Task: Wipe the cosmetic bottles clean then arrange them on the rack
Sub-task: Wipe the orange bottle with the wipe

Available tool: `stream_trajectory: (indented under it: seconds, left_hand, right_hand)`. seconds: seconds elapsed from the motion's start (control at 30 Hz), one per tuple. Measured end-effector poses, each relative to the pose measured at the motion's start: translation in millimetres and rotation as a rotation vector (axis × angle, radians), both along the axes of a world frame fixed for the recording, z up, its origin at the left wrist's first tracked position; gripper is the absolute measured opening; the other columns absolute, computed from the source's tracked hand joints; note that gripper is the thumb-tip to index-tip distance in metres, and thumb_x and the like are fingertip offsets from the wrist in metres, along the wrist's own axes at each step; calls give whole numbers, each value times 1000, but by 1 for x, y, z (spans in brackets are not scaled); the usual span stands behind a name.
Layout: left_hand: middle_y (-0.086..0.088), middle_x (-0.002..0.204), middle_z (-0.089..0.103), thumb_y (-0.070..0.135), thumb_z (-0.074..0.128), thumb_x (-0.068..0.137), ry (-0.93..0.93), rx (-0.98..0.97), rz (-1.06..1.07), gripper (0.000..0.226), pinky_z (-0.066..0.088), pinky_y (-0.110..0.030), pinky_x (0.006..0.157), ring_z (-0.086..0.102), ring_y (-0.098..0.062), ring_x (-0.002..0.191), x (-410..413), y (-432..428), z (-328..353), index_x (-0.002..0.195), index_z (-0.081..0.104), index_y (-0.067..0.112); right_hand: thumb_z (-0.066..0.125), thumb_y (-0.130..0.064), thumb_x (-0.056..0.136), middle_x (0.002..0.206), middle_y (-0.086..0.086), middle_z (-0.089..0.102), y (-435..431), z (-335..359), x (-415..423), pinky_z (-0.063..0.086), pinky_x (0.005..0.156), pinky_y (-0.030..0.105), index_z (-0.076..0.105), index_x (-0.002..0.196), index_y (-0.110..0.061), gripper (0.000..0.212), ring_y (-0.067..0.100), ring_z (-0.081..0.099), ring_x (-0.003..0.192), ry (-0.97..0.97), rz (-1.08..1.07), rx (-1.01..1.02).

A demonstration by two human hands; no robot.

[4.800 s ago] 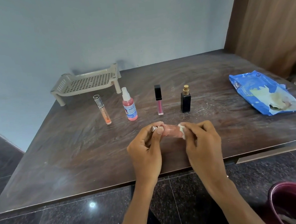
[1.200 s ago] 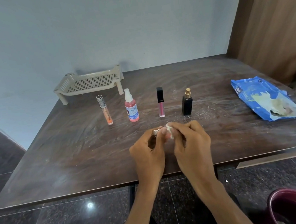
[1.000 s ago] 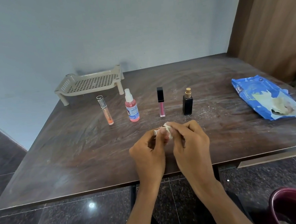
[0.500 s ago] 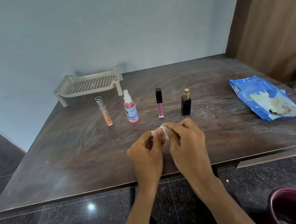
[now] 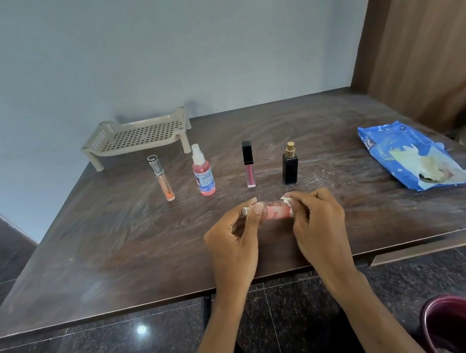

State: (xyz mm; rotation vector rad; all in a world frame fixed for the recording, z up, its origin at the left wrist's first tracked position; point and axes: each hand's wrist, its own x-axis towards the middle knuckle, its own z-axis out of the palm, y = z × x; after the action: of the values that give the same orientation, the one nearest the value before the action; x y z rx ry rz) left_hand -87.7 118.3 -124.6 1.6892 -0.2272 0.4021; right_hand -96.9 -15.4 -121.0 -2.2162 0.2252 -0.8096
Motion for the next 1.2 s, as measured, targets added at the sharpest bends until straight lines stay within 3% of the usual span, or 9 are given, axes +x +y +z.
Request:
stream_trajectory:
  seconds: [0.1, 0.2, 0.33, 0.53, 0.63, 0.73, 0.9, 1.0, 1.2]
  left_hand:
    - [15, 117, 73, 37, 59, 96, 2, 79, -101, 40, 51, -14, 92, 66, 4, 110, 2, 1, 0, 133, 64, 21]
    - [15, 127, 68, 34, 54, 100, 22, 76, -187, 36, 50, -25, 101, 62, -1, 120, 3, 4, 1, 134, 62, 24]
    - [13, 113, 74, 30, 54, 101, 6, 56, -148, 27, 57, -41, 94, 69, -8, 108, 3, 6, 0, 120, 70, 21]
    - [8, 98, 77, 32, 59, 96, -15, 33, -87, 26, 57, -19, 76, 73, -7, 89, 2, 4, 0, 112, 73, 17]
    - [10, 93, 77, 29, 60, 97, -19, 53, -65, 18, 55, -15, 75, 73, -2, 88, 3, 5, 0, 107, 73, 23]
    - [10, 88, 77, 26, 61, 97, 2, 38, -38, 13, 53, -12, 70, 73, -2, 82, 3, 6, -1, 105, 72, 25]
    - [1, 89, 78, 26, 62, 97, 37, -12, -27, 22, 59, -21, 70, 75, -6, 77, 3, 6, -2, 109, 74, 12]
    - [-3, 90, 77, 25, 61, 97, 38, -11, -17, 24, 58, -16, 67, 75, -6, 72, 3, 3, -2, 111, 73, 9]
    - [7, 88, 77, 29, 62, 98, 32, 43, 34, 21, 58, -17, 70, 74, -1, 78, 4, 4, -3, 107, 74, 14]
  right_hand:
    - [55, -13, 98, 85, 0, 49, -2, 0, 2, 39, 67, 7, 70, 114, -13, 23, 5, 49, 72, 20, 4, -5]
    - [54, -15, 98, 87, 1, 50, -1, -1, 3, 39, 65, 11, 70, 114, -14, 23, 5, 49, 73, 45, 24, -11]
    - [55, -15, 98, 85, 2, 49, -1, -2, 6, 37, 64, 11, 71, 113, -14, 22, 7, 48, 72, 46, 28, -22]
    - [56, -14, 97, 87, -2, 50, 14, 4, 2, 41, 67, 9, 71, 112, -15, 21, 3, 50, 75, -9, 47, 36]
    - [56, -14, 98, 89, -5, 51, 33, 11, -4, 43, 69, 6, 71, 111, -15, 20, 0, 53, 75, -73, 102, 83]
    - [57, -14, 97, 91, -3, 53, 43, 13, -7, 48, 70, 11, 71, 111, -14, 20, 2, 56, 76, -136, 143, 53]
    - [58, -11, 95, 86, -1, 50, 22, 1, -1, 43, 69, 8, 71, 113, -12, 22, 5, 52, 72, -87, 69, 14]
    - [57, -12, 96, 83, -1, 49, 8, -2, 4, 39, 67, 5, 72, 113, -11, 22, 4, 49, 69, -13, 14, 29]
    - [54, -16, 98, 88, -1, 50, 23, 12, 3, 38, 61, 9, 72, 106, -13, 20, 4, 48, 71, 27, 55, -38]
